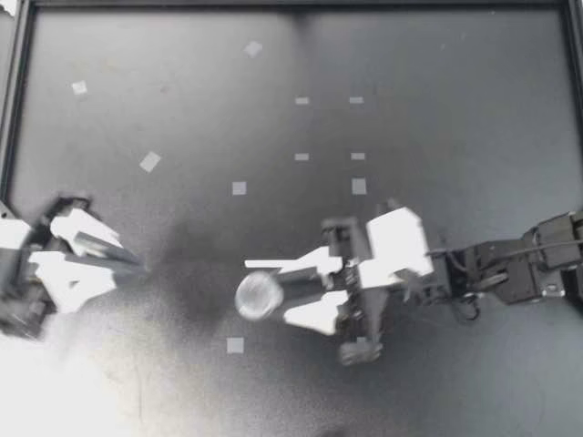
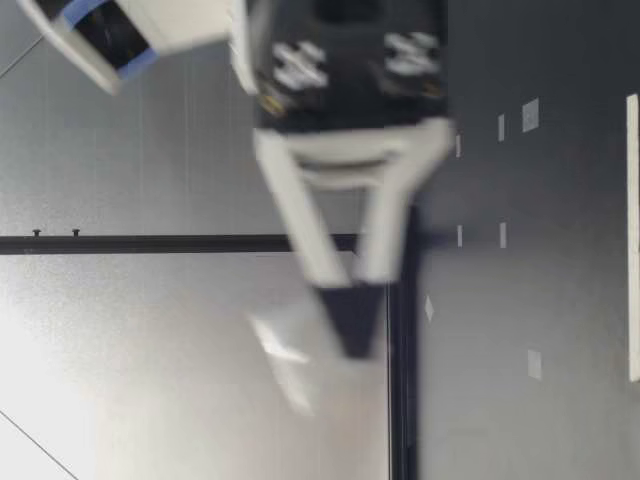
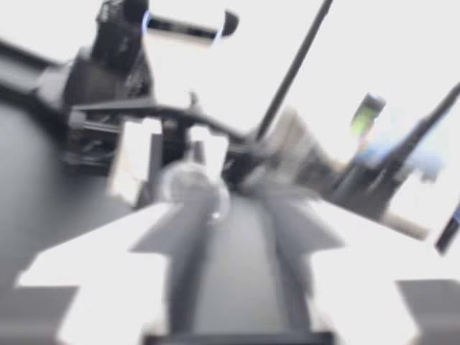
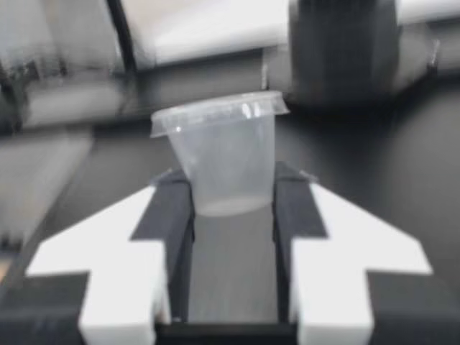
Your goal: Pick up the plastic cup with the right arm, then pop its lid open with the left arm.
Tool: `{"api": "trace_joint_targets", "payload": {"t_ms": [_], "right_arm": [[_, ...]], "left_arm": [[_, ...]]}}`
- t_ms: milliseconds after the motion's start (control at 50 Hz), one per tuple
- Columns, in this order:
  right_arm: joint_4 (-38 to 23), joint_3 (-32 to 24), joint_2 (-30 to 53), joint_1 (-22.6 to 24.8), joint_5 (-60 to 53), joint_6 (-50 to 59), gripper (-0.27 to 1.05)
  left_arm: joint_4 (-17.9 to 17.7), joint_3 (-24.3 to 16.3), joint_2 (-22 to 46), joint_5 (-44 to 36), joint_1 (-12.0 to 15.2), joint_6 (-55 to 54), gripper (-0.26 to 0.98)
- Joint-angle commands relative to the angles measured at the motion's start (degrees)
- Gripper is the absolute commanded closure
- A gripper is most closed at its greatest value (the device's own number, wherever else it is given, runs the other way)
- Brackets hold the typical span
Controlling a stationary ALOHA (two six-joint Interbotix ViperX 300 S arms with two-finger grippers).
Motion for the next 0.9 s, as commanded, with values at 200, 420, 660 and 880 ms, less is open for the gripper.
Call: {"api": "trace_joint_targets", "payload": {"t_ms": [200, 420, 660, 880], "right_arm": [[-2.37, -4.75, 5.45, -0.70, -9.49, -2.02, 0.50], [-2.64, -8.53, 6.86, -0.79, -6.50, -2.55, 0.50], [-2.55, -10.11, 7.12, -0.88, -2.37, -4.66, 0.50], [-2.55, -10.63, 7.73, -2.46, -0.79, -4.57, 0.50]], "left_arm": [[-8.44, -2.29, 8.70, -1.49, 0.18, -27.51, 0.06], [-7.12, -8.00, 17.93, -1.58, 0.18, -31.82, 0.14], [-3.34, -9.05, 18.19, -1.67, 0.09, -34.63, 0.14], [-0.18, -9.32, 18.02, -1.85, 0.09, -36.47, 0.14]]}}
